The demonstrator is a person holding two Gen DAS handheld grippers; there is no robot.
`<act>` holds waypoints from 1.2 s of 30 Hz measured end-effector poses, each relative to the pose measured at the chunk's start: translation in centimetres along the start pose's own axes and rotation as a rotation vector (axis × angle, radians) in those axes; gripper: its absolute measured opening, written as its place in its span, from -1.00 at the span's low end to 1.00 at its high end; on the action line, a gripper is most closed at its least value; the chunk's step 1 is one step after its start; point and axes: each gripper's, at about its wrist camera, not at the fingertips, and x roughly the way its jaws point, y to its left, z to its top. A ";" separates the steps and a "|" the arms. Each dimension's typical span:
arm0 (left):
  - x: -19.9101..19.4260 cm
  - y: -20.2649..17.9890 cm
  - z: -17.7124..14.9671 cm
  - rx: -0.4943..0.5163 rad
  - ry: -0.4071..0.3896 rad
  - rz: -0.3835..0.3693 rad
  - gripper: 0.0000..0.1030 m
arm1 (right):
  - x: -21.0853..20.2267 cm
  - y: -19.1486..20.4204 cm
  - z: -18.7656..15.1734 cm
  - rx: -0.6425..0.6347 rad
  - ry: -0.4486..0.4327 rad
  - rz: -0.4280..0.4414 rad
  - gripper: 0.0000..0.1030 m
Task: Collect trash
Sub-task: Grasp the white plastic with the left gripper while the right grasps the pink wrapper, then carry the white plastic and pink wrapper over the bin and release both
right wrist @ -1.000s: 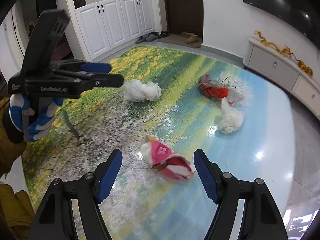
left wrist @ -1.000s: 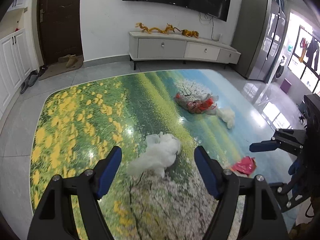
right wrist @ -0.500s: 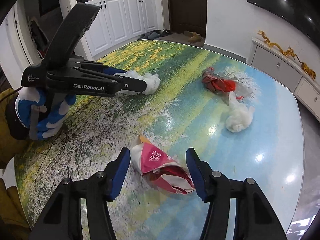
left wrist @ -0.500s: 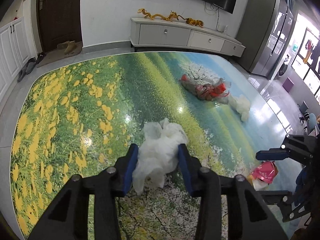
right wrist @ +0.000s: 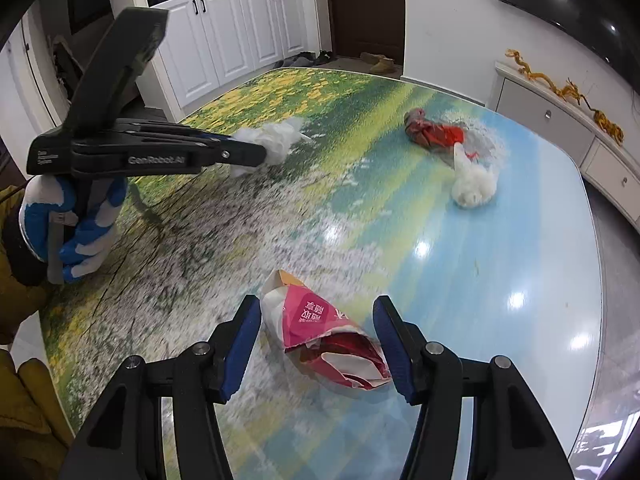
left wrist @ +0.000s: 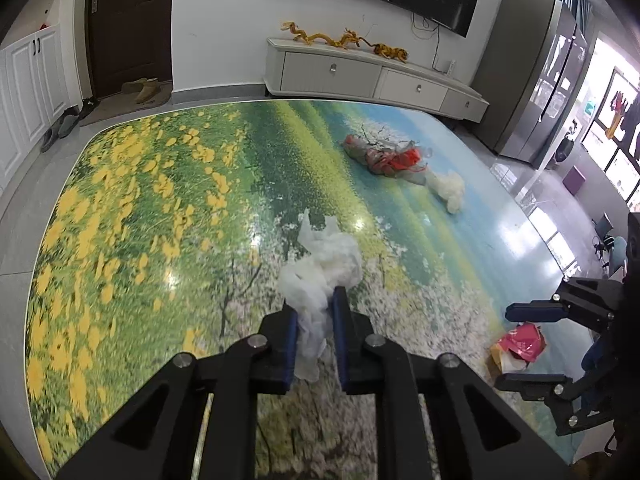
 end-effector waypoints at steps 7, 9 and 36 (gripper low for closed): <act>-3.3 -0.7 -1.7 0.001 -0.033 -0.016 -0.72 | -1.5 1.2 -1.5 0.008 -0.004 0.016 0.19; -4.1 -1.0 -2.1 0.000 -0.041 -0.017 -0.72 | -1.9 1.8 -2.0 0.001 -0.005 0.022 0.24; -9.5 -12.0 -2.3 0.126 -0.093 -0.072 -0.78 | -13.6 -4.6 -9.5 0.273 -0.261 -0.166 -0.42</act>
